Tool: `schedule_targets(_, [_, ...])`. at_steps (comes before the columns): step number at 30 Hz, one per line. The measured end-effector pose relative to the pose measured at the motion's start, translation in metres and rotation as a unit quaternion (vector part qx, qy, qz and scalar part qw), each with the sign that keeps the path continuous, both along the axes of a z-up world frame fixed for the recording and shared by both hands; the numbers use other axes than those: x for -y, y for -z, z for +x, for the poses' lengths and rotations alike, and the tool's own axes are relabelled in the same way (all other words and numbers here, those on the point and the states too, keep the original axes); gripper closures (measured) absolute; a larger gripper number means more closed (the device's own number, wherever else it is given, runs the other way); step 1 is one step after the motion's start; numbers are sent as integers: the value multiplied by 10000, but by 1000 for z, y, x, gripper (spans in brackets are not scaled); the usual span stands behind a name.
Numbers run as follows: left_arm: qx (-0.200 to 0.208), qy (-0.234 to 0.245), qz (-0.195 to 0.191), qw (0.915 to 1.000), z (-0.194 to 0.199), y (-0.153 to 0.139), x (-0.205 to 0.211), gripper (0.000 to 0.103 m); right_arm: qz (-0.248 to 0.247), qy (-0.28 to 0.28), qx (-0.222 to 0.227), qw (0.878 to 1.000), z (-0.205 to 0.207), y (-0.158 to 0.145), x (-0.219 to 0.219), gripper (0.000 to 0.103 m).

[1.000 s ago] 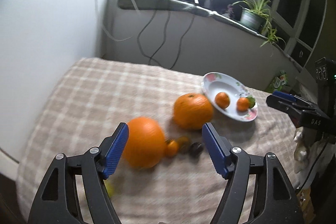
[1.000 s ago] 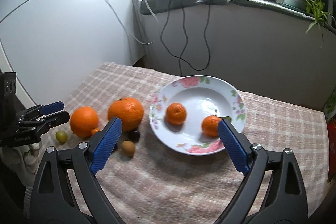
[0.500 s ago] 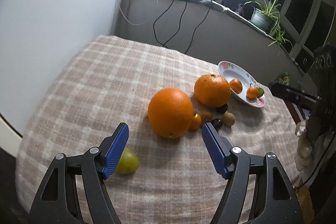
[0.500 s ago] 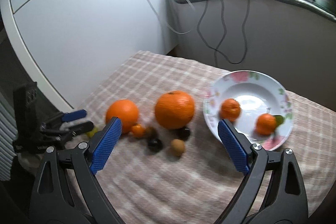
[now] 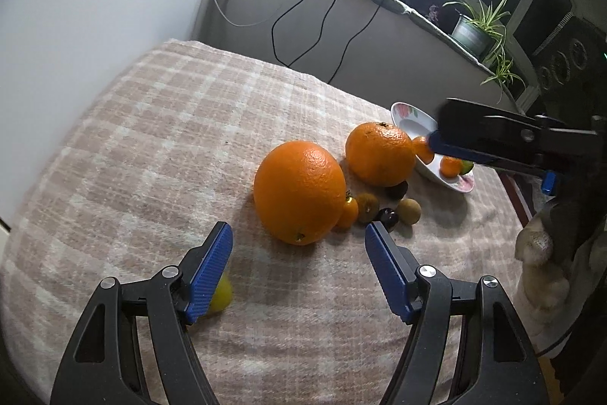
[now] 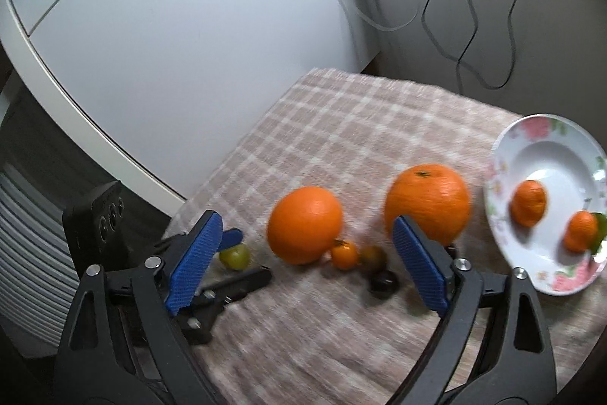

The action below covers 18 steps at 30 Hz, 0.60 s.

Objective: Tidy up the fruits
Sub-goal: 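Withdraw both tools from the plate and move them to a large orange, then close the left tool on the large orange while the right tool clamps it too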

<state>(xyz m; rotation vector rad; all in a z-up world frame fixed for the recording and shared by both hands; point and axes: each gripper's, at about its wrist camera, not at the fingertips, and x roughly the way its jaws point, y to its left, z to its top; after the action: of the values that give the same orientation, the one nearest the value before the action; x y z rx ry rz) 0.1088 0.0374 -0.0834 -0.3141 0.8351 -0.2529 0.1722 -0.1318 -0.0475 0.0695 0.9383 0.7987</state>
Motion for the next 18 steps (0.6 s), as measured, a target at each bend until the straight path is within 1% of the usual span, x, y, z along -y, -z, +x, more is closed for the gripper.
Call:
schedule_targets(3, [-18, 0, -37, 10000, 5, 1, 0, 31, 17, -75, -282, 9996, 9, 9, -11, 14])
schedule_targets(7, [-36, 27, -76, 10000, 10, 3, 0, 31, -34, -100, -614, 9981, 20, 25, -22, 27])
schedule_targets(10, [-82, 59, -101, 9999, 13, 5, 2, 31, -18, -82, -832, 9965, 27, 34, -26, 30])
schedule_targets(18, [-170, 45, -196, 9997, 20, 7, 0, 31, -152, -68, -992, 9949, 36, 47, -39, 32])
